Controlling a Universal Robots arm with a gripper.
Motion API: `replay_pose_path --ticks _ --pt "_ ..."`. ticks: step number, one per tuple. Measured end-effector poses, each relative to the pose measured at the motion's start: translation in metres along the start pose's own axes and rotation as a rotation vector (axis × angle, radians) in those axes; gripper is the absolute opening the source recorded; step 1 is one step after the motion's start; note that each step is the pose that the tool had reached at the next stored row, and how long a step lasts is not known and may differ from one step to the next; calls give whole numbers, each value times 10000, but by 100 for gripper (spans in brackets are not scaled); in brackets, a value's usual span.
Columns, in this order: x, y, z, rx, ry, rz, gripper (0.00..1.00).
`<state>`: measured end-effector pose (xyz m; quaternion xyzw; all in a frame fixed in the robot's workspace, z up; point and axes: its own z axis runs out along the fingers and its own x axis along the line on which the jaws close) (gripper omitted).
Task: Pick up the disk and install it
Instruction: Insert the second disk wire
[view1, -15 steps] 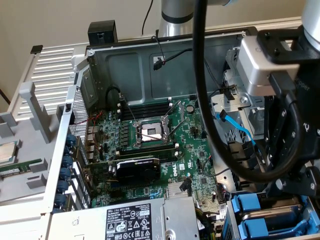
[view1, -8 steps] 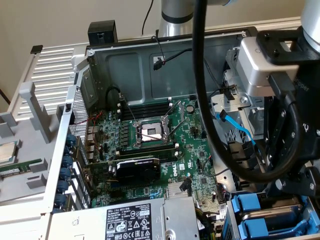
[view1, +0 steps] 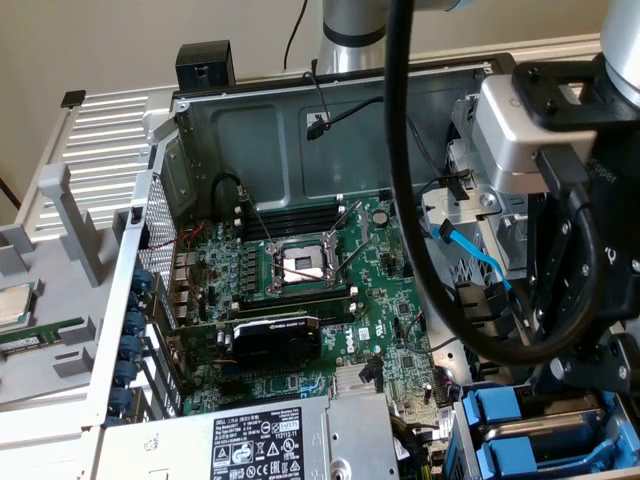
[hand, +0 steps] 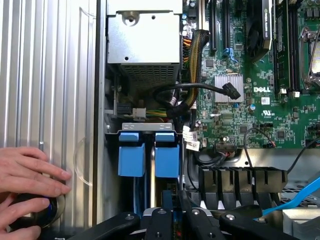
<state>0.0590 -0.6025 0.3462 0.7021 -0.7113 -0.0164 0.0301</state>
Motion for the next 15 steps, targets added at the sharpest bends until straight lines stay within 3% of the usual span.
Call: replay_pose_path --ticks 15 --pt "-4 -2 34 -1 -44 -3 16"
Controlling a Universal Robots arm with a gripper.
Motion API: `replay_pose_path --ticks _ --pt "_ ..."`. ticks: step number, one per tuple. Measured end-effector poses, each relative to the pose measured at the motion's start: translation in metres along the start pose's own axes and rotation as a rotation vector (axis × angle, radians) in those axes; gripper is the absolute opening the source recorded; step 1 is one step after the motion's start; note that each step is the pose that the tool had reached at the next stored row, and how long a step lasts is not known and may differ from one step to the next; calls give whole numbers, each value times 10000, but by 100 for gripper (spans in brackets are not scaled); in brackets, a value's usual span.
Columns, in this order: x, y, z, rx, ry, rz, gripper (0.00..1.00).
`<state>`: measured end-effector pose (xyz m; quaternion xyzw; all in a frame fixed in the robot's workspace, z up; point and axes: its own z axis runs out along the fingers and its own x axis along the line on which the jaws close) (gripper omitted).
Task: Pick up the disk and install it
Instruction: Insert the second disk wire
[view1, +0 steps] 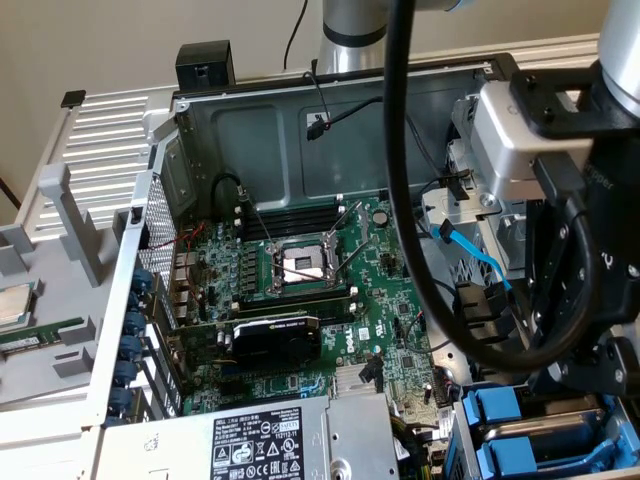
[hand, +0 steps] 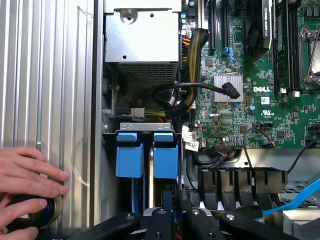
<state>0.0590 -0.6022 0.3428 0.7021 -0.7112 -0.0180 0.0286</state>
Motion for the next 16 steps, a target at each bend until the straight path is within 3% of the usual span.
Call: replay_pose_path --ticks 16 --pt "-1 -2 39 0 -11 -1 16"
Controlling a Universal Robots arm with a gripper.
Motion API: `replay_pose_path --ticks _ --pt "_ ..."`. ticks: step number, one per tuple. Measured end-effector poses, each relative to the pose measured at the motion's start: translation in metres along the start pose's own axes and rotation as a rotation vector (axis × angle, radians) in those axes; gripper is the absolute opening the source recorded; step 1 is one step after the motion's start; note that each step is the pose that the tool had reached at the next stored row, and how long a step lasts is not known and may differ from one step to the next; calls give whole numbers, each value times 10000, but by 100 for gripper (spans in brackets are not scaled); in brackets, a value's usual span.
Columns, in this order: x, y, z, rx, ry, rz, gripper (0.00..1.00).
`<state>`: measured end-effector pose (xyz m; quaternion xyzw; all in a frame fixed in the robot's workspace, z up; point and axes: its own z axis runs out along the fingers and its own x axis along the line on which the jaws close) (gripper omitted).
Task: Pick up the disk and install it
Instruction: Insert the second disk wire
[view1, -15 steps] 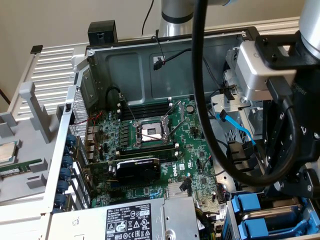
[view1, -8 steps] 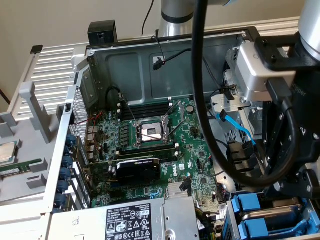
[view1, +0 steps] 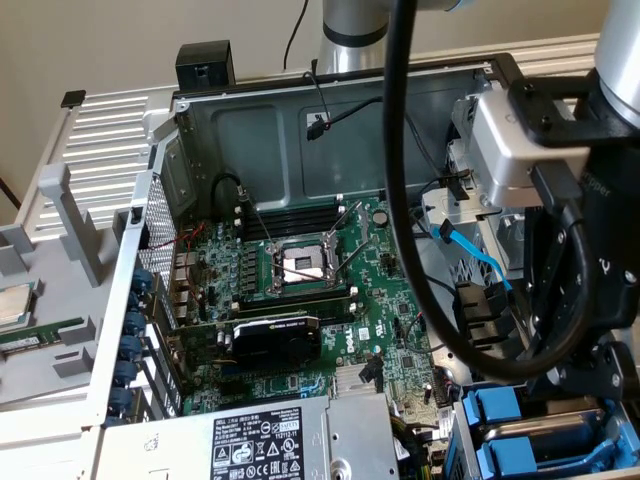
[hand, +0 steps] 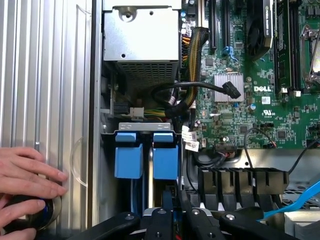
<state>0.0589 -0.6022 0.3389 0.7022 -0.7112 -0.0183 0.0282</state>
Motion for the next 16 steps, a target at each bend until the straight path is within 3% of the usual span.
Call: replay_pose_path --ticks 16 --pt "0 -1 18 0 0 0 16"
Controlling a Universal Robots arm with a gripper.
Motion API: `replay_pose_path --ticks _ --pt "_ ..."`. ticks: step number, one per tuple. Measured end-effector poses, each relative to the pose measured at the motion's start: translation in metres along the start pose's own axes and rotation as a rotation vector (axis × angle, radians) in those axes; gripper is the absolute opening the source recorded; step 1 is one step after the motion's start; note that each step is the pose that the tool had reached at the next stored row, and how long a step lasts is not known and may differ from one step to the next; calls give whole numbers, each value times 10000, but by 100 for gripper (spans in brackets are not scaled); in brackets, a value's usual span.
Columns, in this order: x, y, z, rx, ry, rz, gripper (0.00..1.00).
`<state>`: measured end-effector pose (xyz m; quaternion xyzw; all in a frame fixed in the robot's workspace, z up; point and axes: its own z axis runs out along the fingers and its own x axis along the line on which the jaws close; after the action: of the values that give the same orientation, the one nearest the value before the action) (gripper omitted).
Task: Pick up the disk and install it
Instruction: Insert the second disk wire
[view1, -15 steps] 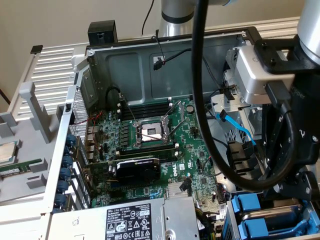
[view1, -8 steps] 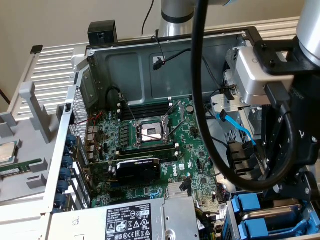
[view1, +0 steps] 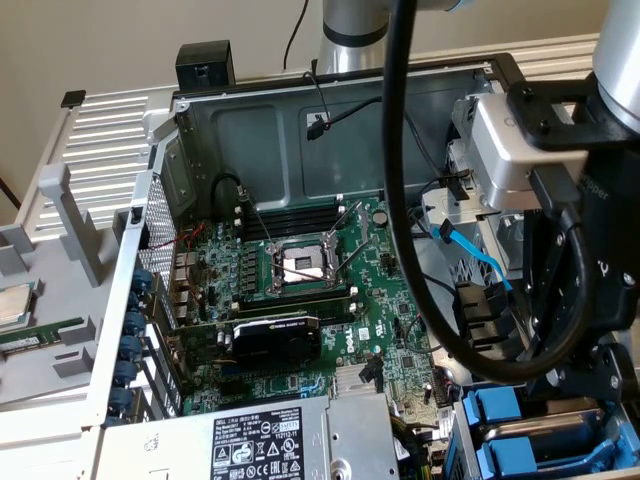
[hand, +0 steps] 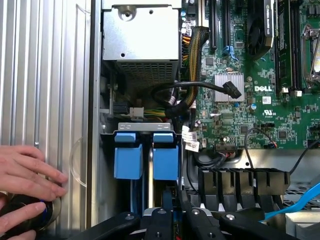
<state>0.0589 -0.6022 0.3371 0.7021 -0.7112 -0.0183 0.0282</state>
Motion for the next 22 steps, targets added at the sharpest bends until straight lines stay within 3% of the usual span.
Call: replay_pose_path --ticks 6,8,9,11,22 --pt "-1 -1 2 3 -5 -2 16" --pt "0 -1 3 1 -6 -2 18" --pt "0 -1 2 1 -4 -1 25" --pt "0 1 -13 0 1 0 25" --pt "-19 -15 -198 1 3 -1 25"
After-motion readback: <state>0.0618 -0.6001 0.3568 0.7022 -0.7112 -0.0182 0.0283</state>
